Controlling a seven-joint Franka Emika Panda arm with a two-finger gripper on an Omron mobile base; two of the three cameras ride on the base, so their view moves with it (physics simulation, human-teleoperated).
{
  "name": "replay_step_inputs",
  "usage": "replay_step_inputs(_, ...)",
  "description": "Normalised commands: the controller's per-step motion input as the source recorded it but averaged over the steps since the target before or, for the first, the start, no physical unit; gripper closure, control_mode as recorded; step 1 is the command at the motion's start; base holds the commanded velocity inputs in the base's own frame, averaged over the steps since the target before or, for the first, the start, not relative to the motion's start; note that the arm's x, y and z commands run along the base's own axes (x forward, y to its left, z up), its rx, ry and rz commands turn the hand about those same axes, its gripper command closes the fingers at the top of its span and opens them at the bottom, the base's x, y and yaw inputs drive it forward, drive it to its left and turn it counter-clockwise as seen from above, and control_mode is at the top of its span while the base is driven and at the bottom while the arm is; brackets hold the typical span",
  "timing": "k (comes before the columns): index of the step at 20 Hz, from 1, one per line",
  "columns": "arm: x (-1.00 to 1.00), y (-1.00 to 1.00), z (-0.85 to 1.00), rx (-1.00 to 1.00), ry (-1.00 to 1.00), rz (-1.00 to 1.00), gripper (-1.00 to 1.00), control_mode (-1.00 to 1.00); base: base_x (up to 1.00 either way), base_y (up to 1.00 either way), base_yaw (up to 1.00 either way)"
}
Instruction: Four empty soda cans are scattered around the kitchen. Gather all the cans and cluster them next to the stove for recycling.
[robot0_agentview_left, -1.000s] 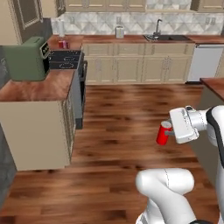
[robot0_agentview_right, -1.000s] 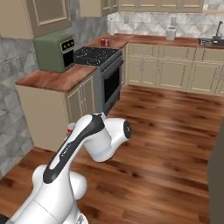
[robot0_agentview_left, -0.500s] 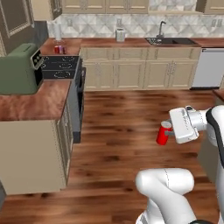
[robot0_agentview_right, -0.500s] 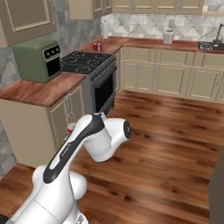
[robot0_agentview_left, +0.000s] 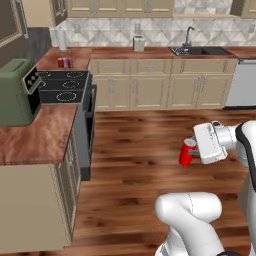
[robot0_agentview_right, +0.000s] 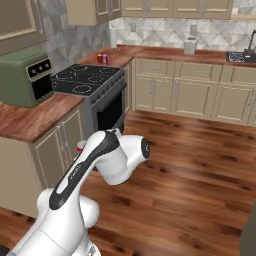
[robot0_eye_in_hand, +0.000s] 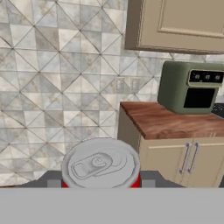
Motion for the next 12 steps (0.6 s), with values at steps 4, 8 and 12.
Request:
replay_step_inputs(4, 0.00, 0.00, 0.00, 0.00, 0.00, 0.00, 1.00, 1.00, 0.82, 0.00, 0.00)
replay_step_inputs(8, 0.00, 0.00, 0.00, 0.00, 0.00, 0.00, 1.00, 1.00, 0.89, 0.00, 0.00)
replay_step_inputs(12, 0.00, 0.00, 0.00, 0.00, 0.00, 0.00, 1.00, 1.00, 1.00, 0.04, -0.01)
